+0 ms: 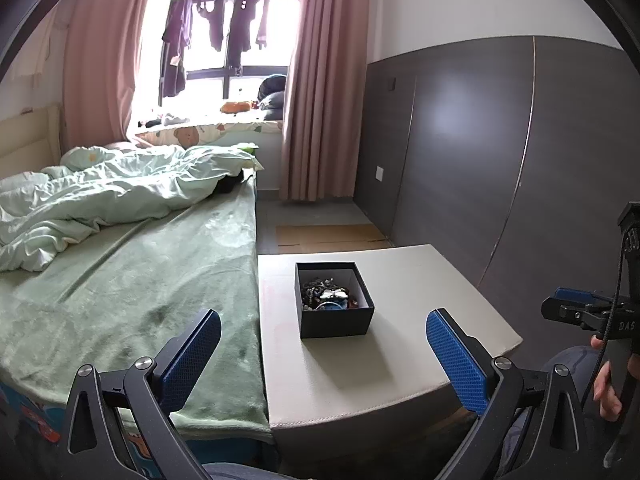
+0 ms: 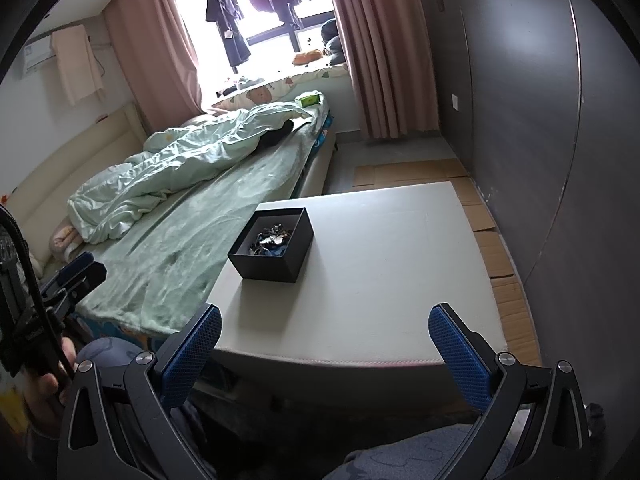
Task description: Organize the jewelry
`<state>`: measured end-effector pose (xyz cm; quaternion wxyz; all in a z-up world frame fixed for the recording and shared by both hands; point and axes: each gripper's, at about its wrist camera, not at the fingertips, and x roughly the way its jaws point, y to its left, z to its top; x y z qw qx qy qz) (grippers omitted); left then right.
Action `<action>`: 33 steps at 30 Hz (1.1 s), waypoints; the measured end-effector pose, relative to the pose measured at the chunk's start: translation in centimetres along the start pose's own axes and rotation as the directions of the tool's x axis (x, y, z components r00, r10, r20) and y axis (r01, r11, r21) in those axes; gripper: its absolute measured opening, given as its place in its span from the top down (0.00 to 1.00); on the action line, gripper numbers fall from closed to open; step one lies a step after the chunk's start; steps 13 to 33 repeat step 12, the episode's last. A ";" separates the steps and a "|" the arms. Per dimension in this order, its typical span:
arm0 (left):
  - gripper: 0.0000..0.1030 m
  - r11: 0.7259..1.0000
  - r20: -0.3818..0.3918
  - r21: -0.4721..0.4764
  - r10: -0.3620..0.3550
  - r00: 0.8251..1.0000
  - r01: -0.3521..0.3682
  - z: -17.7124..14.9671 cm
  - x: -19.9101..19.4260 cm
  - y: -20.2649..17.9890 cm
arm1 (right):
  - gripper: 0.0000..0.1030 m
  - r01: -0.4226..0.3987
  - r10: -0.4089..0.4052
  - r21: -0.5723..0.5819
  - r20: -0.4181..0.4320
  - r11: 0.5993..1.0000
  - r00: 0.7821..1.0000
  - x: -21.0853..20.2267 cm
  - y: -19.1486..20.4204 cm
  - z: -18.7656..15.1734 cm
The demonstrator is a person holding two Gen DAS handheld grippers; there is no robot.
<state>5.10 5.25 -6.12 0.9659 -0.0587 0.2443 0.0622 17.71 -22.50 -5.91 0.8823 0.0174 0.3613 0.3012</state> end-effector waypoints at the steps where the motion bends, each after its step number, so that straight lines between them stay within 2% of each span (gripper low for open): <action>1: 0.00 1.000 0.002 -0.003 -0.002 1.000 0.002 0.1 0.0 0.0 | 0.00 0.001 -0.001 0.000 -0.001 1.000 1.000 0.0 0.0 0.0; 33: 0.00 1.000 0.010 0.010 0.002 1.000 -0.002 -0.1 0.0 -0.2 | 0.00 0.000 -0.001 -0.007 -0.010 1.000 1.000 0.7 0.2 0.0</action>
